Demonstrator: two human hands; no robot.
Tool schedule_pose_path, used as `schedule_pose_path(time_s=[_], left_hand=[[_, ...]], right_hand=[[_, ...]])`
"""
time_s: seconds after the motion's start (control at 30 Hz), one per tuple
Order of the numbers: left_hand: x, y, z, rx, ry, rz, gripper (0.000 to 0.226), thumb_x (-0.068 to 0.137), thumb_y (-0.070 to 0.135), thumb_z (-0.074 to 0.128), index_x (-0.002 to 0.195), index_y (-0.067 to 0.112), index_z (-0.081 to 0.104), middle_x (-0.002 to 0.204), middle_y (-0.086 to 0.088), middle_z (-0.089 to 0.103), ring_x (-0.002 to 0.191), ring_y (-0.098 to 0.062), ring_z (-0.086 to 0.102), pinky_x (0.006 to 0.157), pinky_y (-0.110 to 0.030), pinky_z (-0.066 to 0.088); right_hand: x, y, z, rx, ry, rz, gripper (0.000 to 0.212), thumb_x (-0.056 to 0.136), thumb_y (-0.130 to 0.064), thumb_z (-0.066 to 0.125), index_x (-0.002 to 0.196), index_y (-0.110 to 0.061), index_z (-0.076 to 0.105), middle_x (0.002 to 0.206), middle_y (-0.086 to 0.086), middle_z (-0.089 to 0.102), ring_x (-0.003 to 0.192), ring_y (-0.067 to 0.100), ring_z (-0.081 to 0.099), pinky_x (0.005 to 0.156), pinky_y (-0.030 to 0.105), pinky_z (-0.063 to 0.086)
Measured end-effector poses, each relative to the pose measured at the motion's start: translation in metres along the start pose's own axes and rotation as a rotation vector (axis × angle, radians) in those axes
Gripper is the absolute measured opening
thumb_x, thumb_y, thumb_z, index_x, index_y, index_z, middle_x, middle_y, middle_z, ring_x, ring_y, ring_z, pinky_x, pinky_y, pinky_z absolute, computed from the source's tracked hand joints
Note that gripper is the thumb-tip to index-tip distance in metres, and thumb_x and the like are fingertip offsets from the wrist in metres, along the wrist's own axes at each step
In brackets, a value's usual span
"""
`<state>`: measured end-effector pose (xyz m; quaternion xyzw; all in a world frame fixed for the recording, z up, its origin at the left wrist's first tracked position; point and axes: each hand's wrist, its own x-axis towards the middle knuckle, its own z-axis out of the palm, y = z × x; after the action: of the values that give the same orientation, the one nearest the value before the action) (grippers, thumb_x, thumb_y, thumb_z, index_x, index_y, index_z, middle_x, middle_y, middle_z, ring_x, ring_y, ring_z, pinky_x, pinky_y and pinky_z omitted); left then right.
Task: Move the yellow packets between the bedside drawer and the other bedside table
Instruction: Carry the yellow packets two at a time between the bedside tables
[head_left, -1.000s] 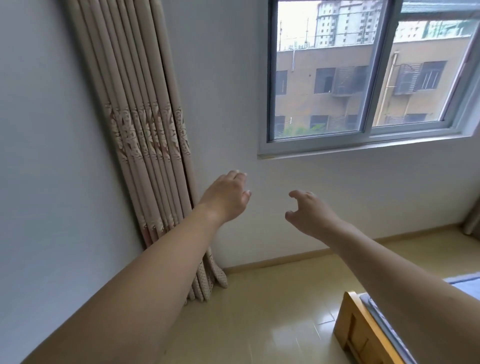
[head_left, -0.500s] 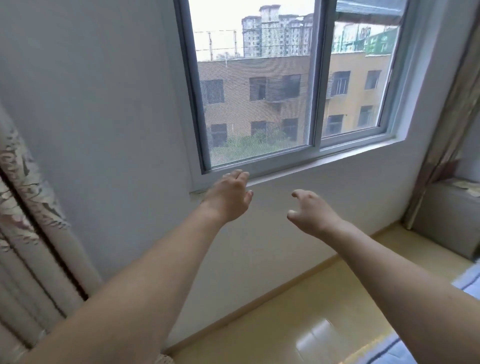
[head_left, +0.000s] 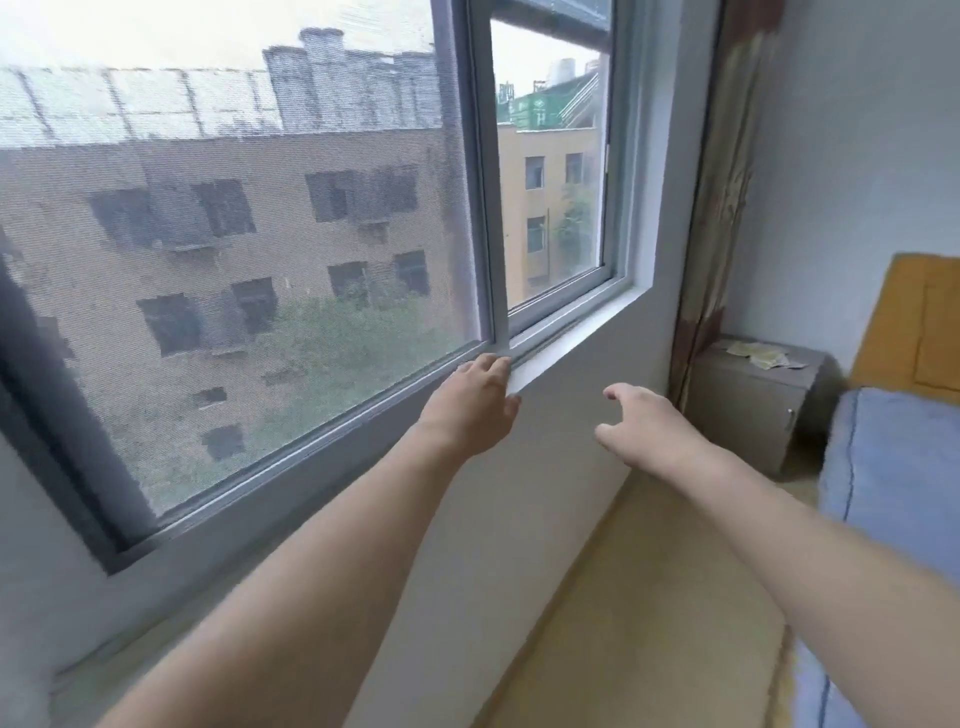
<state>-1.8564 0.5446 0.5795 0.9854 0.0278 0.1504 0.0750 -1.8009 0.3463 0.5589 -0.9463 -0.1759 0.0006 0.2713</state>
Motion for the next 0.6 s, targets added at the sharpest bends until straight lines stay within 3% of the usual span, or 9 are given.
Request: schedule_pose_path(time_s=[0.2, 0.4, 0.6], left_hand=[[0.169, 0.025, 0.081, -0.092, -0.089, 0.172, 0.046, 0.099, 0.030, 0.046, 0.141, 0.013, 0.042, 0.150, -0.002, 0.038, 0.134, -0.027, 0.040, 0.106, -0.035, 0.035], [0.342, 0.060, 0.169, -0.113, -0.108, 0.324, 0.051, 0.099, 0.031, 0.046, 0.146, 0.013, 0.037, 0.153, -0.004, 0.035, 0.138, -0.026, 0.036, 0.113, -0.035, 0.031], [0.524, 0.109, 0.210, -0.128, -0.109, 0.400, 0.048, 0.100, 0.028, 0.045, 0.145, 0.012, 0.038, 0.152, -0.005, 0.036, 0.136, -0.027, 0.038, 0.109, -0.034, 0.032]], right_hand=[[0.123, 0.073, -0.014, 0.002, 0.063, 0.150, 0.059, 0.087, -0.023, 0.057, 0.143, -0.013, 0.043, 0.145, 0.008, 0.046, 0.130, 0.025, 0.046, 0.104, 0.032, 0.040], [0.265, 0.175, -0.019, 0.013, 0.110, 0.290, 0.057, 0.088, -0.022, 0.056, 0.143, -0.014, 0.042, 0.145, 0.008, 0.044, 0.130, 0.026, 0.045, 0.102, 0.033, 0.040], [0.409, 0.263, -0.076, -0.008, 0.185, 0.393, 0.058, 0.090, -0.021, 0.054, 0.145, -0.014, 0.039, 0.150, 0.006, 0.039, 0.134, 0.025, 0.041, 0.100, 0.031, 0.037]])
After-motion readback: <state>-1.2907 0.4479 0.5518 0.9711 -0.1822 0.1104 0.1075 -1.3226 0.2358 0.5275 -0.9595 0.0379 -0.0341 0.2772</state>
